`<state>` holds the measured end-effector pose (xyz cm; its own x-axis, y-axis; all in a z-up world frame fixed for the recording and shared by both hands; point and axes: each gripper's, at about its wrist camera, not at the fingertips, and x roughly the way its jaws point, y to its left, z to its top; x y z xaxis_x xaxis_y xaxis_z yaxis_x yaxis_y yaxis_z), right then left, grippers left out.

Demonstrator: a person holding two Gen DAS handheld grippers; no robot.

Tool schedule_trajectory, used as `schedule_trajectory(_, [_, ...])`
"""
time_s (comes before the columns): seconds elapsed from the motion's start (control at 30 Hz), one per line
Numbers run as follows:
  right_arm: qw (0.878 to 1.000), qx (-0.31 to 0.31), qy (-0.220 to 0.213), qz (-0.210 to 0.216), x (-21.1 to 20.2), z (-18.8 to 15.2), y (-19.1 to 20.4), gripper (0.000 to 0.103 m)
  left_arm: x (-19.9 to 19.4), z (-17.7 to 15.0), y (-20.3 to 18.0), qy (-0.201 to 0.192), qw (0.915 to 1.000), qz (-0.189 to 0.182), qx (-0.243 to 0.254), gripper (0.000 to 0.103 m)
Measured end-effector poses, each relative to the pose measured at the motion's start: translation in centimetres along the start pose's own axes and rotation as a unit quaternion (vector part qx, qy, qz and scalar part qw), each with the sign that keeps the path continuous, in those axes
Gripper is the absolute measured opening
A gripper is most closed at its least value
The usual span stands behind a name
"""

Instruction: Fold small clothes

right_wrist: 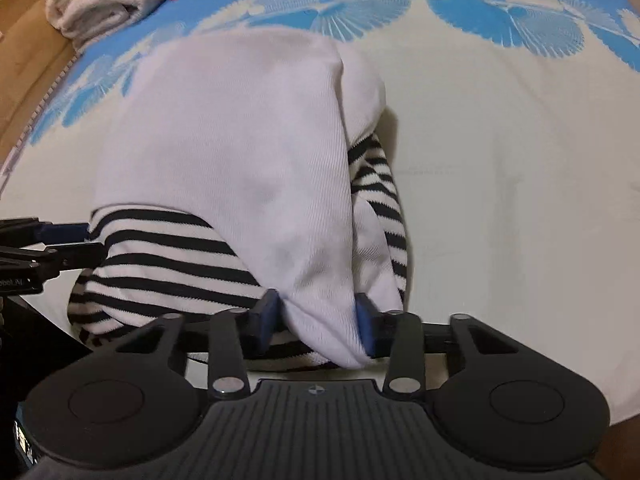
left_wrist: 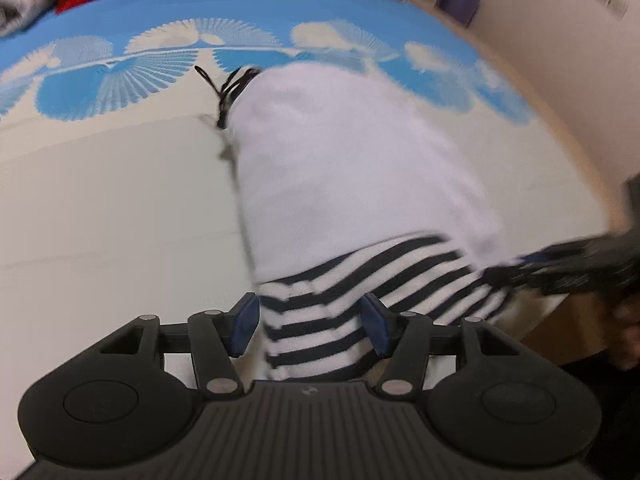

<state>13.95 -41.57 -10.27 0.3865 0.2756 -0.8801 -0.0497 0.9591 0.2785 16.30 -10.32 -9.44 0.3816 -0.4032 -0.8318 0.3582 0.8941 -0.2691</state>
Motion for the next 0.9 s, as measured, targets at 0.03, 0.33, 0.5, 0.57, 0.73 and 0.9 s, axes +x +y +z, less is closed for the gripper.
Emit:
schedule_trajectory(0.03, [1.0,-0.001,-0.003,0.0,0.0,0.0,0.0,0.031,-0.6,0.1,-0.1,-0.002,0.9997,-0.023,0.001,0.062])
schedule_trajectory(0.33, [0.999,0.037,-0.015,-0.018,-0.8,0.2,-1.4,0.003,1.9,-1.9,-1.8,0.084,0.9909,0.015,0.104,0.064])
schedule_trajectory(0.5, [0.998,0.014,-0.059,-0.021,-2.3,0.1,-0.7,0.009,0.9,-1.1,-1.0,0.077,0.9941,-0.001,0.076,0.065])
schedule_trajectory(0.57, [0.995,0.025,-0.098,-0.009,-3.7,0.2,-0.9,0.018,-0.1,-0.6,-0.4,0.055,0.9965,-0.005,0.063,0.065])
schedule_trajectory(0.73, [0.996,0.033,-0.087,0.004,-2.6,0.9,-1.7,0.065,-1.9,2.6,2.1,-0.01,0.9996,-0.014,-0.02,0.067])
schedule_trajectory(0.9, [0.999,0.003,-0.016,-0.029,0.5,0.5,-1.0,0.063,0.1,7.7,6.3,-0.035,0.9941,-0.041,-0.094,0.08])
